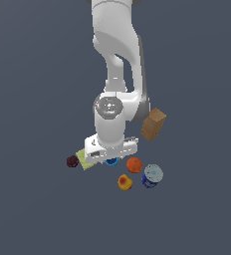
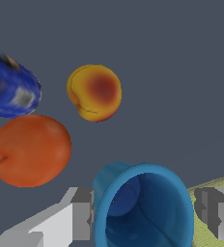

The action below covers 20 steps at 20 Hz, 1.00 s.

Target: Pick up a designated object from a clutter of objects.

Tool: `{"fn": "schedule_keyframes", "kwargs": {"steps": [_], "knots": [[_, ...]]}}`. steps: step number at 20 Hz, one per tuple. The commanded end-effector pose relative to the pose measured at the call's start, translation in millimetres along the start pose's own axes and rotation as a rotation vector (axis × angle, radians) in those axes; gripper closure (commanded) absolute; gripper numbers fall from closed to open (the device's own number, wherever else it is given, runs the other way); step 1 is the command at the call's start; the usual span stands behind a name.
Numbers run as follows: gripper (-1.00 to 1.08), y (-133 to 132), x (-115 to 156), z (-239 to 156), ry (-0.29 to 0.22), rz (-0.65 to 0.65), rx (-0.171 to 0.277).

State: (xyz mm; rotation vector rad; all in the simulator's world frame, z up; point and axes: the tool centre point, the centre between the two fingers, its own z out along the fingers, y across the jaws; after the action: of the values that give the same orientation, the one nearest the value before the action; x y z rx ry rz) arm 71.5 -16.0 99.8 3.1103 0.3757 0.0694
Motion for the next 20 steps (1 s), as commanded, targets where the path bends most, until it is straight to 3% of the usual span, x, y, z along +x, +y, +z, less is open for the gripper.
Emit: {"fn": "schedule_keyframes", "kwargs": {"steps": [1,20], "knots": [[1.08,8.3,-5.1,-17.3,0.000,0.000,0.000],[1.08,99.6,-63.0,-205.8,-0.030,-0.007,0.012]]}}
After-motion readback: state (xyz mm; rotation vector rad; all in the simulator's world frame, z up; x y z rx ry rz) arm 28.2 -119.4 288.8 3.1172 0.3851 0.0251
